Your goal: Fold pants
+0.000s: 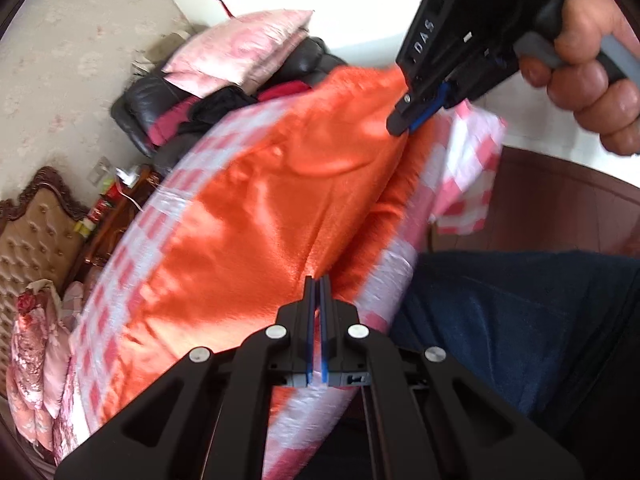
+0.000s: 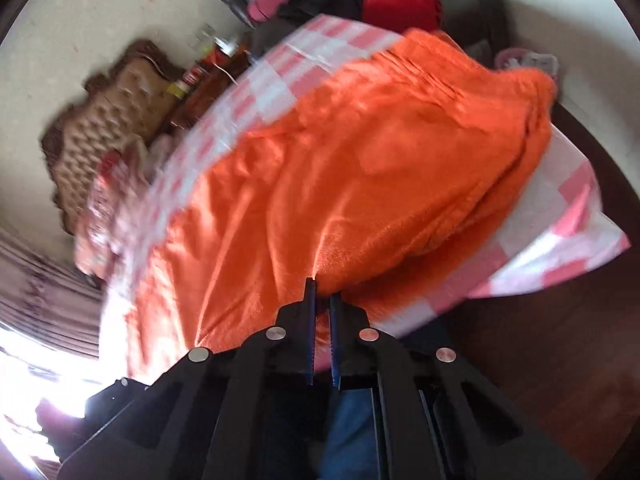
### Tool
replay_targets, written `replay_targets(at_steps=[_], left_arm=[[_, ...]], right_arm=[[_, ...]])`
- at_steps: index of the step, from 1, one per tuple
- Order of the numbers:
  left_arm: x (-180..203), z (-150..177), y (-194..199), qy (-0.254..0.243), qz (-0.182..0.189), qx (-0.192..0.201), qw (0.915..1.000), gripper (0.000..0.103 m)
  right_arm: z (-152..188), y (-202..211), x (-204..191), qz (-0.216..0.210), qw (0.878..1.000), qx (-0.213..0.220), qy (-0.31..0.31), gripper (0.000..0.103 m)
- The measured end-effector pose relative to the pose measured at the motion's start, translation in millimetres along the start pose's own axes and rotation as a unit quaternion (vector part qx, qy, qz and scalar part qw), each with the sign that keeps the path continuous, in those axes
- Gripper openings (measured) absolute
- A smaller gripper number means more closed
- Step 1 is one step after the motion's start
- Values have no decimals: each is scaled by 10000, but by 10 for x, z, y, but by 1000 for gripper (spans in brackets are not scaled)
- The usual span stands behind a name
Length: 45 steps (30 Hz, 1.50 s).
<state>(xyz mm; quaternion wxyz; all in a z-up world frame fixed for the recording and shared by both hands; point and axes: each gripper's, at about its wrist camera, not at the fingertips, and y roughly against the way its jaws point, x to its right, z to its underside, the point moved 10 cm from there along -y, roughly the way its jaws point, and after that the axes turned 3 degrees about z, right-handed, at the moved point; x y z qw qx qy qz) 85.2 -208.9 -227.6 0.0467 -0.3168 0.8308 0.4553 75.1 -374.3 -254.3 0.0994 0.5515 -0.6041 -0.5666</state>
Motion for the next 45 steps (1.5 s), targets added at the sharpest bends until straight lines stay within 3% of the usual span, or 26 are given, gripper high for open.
replay_targets(at_steps=[2, 5, 8, 11, 12, 14, 17, 20, 23, 26, 29, 32, 34, 35, 36, 37, 39, 42, 44, 45], left_arm=[[85, 111, -117, 140, 299, -198, 9993, 8], [67, 176, -83, 459, 543, -190, 9973, 39], [-339, 206, 120, 1735, 857, 144, 9810, 39], [-1194, 537, 234, 3151, 188, 366, 9482, 39], [-1534, 782, 245, 3616, -268, 273, 9316, 38], [-1981, 1209, 237, 4147, -719, 81, 9071, 35], [-2202, 1571, 54, 3972, -984, -468, 9112, 35], [-2361, 1985, -53, 4451, -984, -846, 8860, 38], [-2507, 2300, 105, 4532, -1405, -981, 8748, 39], [-2708, 2789, 339, 4890, -1682, -1090, 8490, 53], [-2974, 3306, 647, 5088, -2223, -1347, 8207, 51], [-3207, 3737, 984, 5596, -2429, -1199, 7832, 51], [-3327, 3904, 1115, 6085, -2136, -730, 7607, 53], [-3367, 3985, 1137, 6322, -1904, -502, 7493, 60], [-3404, 4102, 1137, 6647, -1534, -252, 7307, 60], [-3415, 4181, 1124, 6838, -1288, -113, 7181, 60], [-3412, 4280, 1088, 7089, -862, 153, 6999, 58], [-3370, 4357, 967, 7302, -212, 431, 6815, 56], [-3338, 4324, 911, 7280, -24, 527, 6835, 46], [-3310, 4278, 910, 7212, 118, 588, 6901, 42]], right_arm=[[109, -148, 134, 287, 9992, -264, 8, 6], [121, -153, 142, 609, 9971, -225, 391, 10], [35, -3, 120, 1191, 9892, 44, 852, 38], [-99, 148, 51, 1776, 9711, 512, 1508, 45], [-156, 172, 10, 1960, 9628, 694, 1725, 54], [-277, 150, -82, 2227, 9466, 971, 2120, 63], [-425, -29, -213, 2386, 9346, 1096, 2401, 65], [-498, -318, -304, 2454, 9308, 930, 2543, 65], [-491, -447, -351, 2685, 9177, 903, 2786, 73], [-476, -544, -284, 2924, 9085, 810, 2874, 76], [-500, -589, -209, 2991, 9105, 785, 2747, 85], [-506, -594, -182, 2960, 9148, 753, 2645, 87], [-504, -593, -172, 2938, 9174, 737, 2580, 87], [-506, -596, -171, 2948, 9173, 734, 2572, 87], [-506, -596, -174, 2968, 9167, 727, 2573, 87], [-504, -595, -178, 2987, 9158, 720, 2586, 87], [-501, -596, -190, 3043, 9125, 712, 2638, 87], [-510, -601, -191, 3077, 9116, 704, 2635, 87], [-511, -602, -191, 3101, 9110, 684, 2632, 87], [-513, -603, -197, 3140, 9096, 665, 2638, 87]])
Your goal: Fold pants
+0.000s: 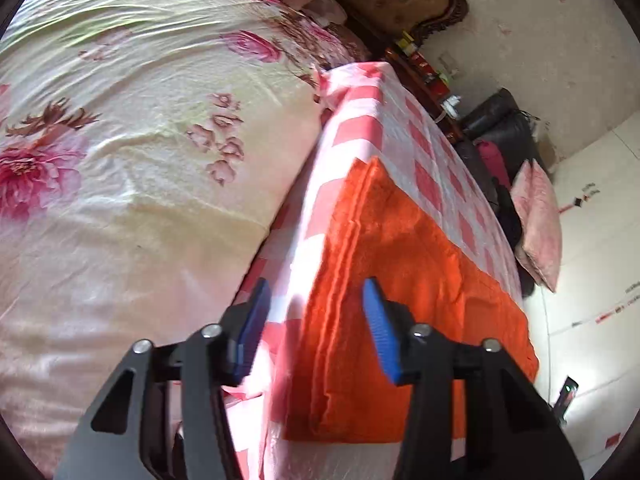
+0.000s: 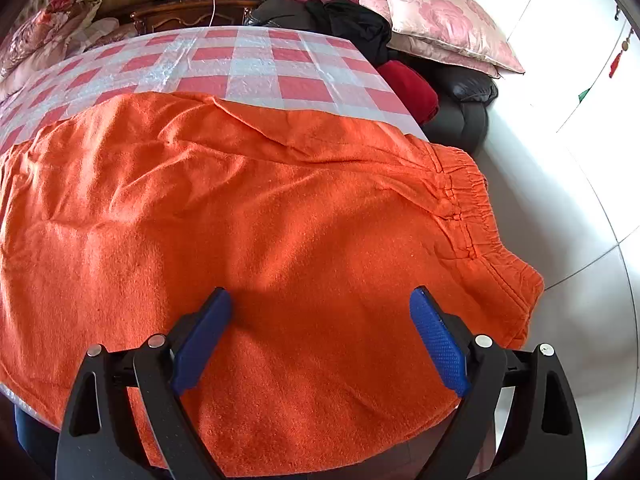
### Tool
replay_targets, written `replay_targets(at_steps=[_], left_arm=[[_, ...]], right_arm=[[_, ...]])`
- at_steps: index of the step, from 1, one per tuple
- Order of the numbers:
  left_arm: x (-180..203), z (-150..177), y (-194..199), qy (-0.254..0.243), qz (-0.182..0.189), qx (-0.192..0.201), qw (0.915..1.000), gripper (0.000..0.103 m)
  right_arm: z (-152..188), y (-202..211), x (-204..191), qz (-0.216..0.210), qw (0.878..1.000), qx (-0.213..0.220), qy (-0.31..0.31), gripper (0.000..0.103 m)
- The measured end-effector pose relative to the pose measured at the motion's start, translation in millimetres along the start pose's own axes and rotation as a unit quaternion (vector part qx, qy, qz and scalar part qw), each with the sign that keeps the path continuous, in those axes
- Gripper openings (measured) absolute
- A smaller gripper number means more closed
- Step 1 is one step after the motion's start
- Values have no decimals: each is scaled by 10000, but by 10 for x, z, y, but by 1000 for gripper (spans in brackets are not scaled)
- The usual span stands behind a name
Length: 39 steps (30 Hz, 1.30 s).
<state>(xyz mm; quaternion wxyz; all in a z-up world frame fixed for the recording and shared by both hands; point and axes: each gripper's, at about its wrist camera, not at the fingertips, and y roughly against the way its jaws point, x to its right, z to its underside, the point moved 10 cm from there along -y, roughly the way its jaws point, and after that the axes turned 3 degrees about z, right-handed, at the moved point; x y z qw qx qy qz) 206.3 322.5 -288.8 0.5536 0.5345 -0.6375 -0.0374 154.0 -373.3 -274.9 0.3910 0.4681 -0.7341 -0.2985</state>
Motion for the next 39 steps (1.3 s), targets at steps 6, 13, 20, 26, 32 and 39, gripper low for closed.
replay_targets(at_steps=[6, 13, 20, 26, 32, 39], left_arm=[[176, 6, -12, -624, -127, -61, 9980, 9], [-121, -127, 122, -276, -190, 128, 9994, 6], [-237, -95, 204, 337, 200, 252, 9989, 33], [-554, 122, 262, 1659, 1095, 482, 9789, 57], [-643, 410, 178, 2400, 1841, 471, 9520, 60], [-481, 484, 187, 2563, 2369, 626, 9350, 29]], right_arm=[[-60, 70, -117, 129, 9997, 34, 218, 87], [-105, 118, -486, -130, 9988, 55, 471, 87], [-118, 180, -579, -91, 9983, 105, 563, 87], [-212, 447, -722, -501, 9973, 290, 445, 87], [-294, 860, -1276, -1382, 9874, 483, 603, 87], [-275, 1157, -2168, -2194, 9705, 434, 899, 87]])
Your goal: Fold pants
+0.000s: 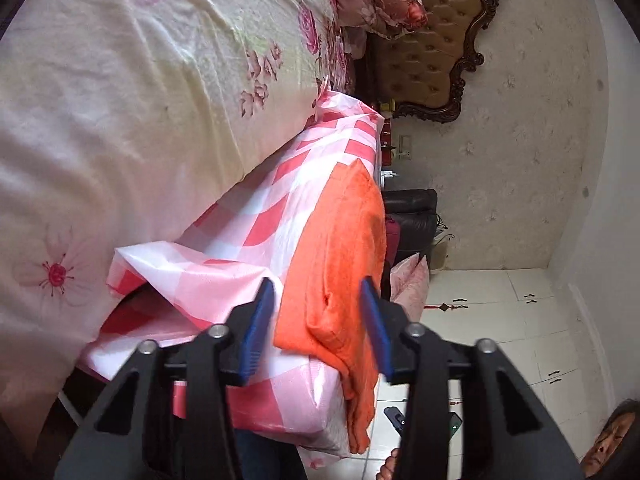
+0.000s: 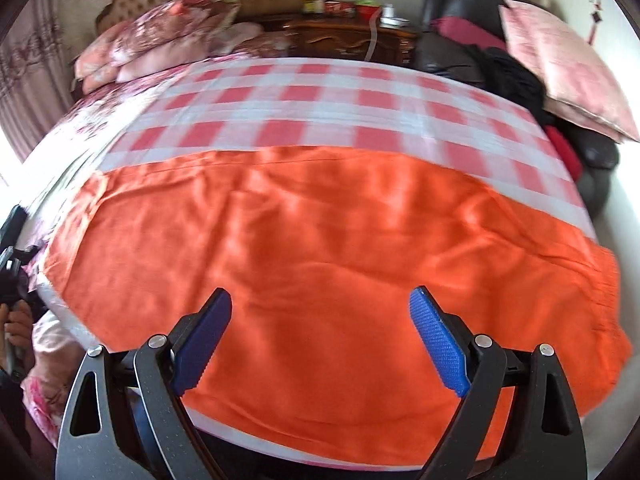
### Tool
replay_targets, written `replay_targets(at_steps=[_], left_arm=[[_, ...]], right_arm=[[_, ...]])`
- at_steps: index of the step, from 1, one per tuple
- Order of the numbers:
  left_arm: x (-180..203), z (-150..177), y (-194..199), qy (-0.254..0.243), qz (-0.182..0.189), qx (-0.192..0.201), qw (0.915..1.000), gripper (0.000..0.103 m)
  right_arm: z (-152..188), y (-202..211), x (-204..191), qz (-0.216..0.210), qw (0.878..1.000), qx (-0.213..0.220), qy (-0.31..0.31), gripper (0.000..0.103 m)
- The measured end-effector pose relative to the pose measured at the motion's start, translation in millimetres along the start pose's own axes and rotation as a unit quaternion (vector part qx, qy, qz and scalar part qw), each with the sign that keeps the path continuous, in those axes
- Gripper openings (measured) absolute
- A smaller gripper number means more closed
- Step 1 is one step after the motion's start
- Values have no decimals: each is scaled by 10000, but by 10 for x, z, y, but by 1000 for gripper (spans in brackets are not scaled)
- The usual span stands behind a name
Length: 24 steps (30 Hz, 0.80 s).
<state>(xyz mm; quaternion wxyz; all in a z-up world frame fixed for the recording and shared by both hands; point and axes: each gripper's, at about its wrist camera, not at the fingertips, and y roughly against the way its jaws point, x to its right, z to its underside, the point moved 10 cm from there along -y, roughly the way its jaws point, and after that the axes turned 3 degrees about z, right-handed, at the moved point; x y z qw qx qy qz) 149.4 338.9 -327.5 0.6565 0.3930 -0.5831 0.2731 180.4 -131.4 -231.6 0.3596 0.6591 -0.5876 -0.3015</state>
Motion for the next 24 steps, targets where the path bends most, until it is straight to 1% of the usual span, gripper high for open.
replay_targets(at_steps=[3, 5, 6, 9, 10, 11, 12, 13, 14, 15, 17, 18, 19, 21, 22, 23, 24], left_arm=[[126, 10, -12, -287, -121, -34, 9995, 26], [189, 18, -22, -546, -416, -62, 9976, 25], [215, -1, -11, -766, -776, 6, 9940, 24], [339, -11, -11, -1279, -1401, 80, 9818, 22], [404, -3, -19, -1494, -1619, 93, 9754, 22], [472, 6, -33, -1733, -1876, 97, 9668, 22], [501, 11, -30, -1882, -2066, 102, 9601, 22], [579, 23, -54, -2142, -2366, 108, 9477, 22], [613, 28, -48, -2279, -2507, 113, 9408, 22], [700, 37, -70, -2534, -2778, 140, 9265, 22], [793, 49, -82, -2842, -3136, 170, 9059, 22], [851, 63, -101, -3033, -3357, 182, 8916, 22], [905, 76, -109, -3184, -3490, 187, 8812, 22], [994, 103, -131, -3373, -3613, 200, 8691, 22], [1058, 117, -151, -3494, -3693, 228, 8608, 22], [1114, 133, -155, -3582, -3759, 256, 8543, 22], [1150, 142, -167, -3648, -3814, 278, 8490, 22]], right_arm=[[-18, -81, -265, -45, 9999, -69, 122, 87], [8, -134, -333, 111, 9996, -142, 225, 87], [34, -164, -330, 171, 9994, -196, 238, 86], [144, -280, -288, 223, 9986, -452, 167, 86], [186, -322, -272, 246, 9981, -542, 164, 86], [225, -359, -251, 279, 9975, -624, 159, 86], [267, -394, -228, 304, 9970, -702, 141, 86], [308, -434, -208, 269, 9966, -779, 91, 86], [316, -442, -194, 199, 9969, -761, 9, 87], [321, -446, -189, 157, 9971, -750, -10, 87], [326, -449, -202, 150, 9973, -717, 23, 88], [332, -451, -198, 134, 9975, -699, 8, 88], [320, -459, -196, 131, 9976, -685, 16, 89], [321, -462, -194, 120, 9978, -650, 31, 89], [315, -462, -195, 114, 9979, -641, 35, 89], [316, -460, -197, 103, 9979, -631, 40, 89], [316, -458, -198, 94, 9980, -619, 47, 90]])
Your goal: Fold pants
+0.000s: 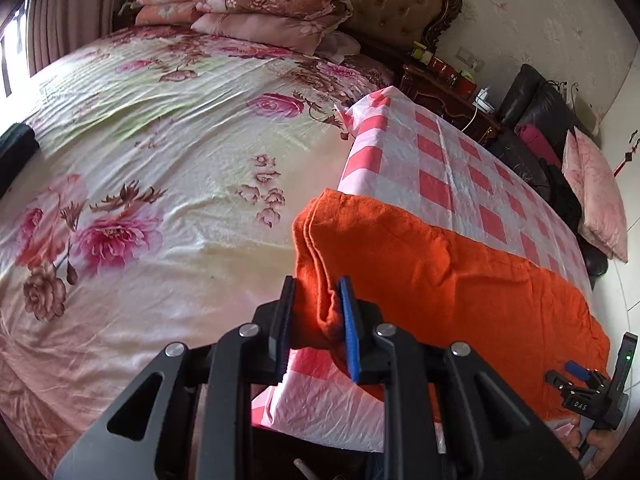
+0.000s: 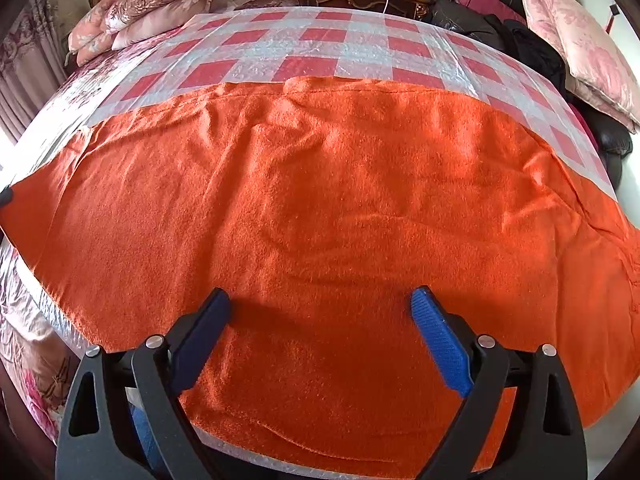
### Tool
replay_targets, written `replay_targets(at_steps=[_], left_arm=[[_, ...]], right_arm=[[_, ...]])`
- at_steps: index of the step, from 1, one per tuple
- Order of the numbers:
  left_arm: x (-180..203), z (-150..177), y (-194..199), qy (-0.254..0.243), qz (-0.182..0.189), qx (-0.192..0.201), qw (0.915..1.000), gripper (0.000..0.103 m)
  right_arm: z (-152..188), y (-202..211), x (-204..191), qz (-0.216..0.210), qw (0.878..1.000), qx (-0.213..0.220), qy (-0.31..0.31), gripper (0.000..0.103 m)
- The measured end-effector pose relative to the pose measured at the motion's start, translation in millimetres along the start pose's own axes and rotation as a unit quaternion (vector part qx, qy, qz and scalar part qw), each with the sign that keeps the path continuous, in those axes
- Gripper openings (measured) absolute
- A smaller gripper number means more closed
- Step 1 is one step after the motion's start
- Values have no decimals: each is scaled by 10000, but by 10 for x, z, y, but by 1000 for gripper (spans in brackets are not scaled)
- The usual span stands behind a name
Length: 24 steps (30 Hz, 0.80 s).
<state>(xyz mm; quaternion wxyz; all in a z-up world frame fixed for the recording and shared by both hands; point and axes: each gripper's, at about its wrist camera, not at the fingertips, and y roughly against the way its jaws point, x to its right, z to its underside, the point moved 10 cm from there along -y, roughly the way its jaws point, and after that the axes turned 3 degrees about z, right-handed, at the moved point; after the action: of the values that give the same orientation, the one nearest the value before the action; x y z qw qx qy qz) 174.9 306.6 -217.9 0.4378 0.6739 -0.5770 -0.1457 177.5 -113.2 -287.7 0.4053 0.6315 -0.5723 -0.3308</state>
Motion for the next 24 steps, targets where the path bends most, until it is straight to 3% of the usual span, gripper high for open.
replay_targets(at_steps=[8, 13, 18, 21, 24], left_arm=[[441, -110, 163, -641, -535, 247, 9962, 21], [1079, -108, 203, -1467, -784, 469, 9850, 21], [2044, 165, 93, -2666, -771, 676, 9583, 21], [2626, 608, -53, -3567, -575, 699, 9298, 21], [2915, 1116, -313, -4054, -372, 427, 9124, 21]], right_arm=[[16, 19, 0, -84, 10000, 3, -8, 90], [-11, 144, 65, -932, 9937, -2, -615, 85], [-135, 354, 201, -1430, 9837, 206, -1068, 83], [-192, 411, 223, -1891, 9725, 181, -1345, 83], [-211, 355, 241, -2448, 9525, -73, -1812, 83]])
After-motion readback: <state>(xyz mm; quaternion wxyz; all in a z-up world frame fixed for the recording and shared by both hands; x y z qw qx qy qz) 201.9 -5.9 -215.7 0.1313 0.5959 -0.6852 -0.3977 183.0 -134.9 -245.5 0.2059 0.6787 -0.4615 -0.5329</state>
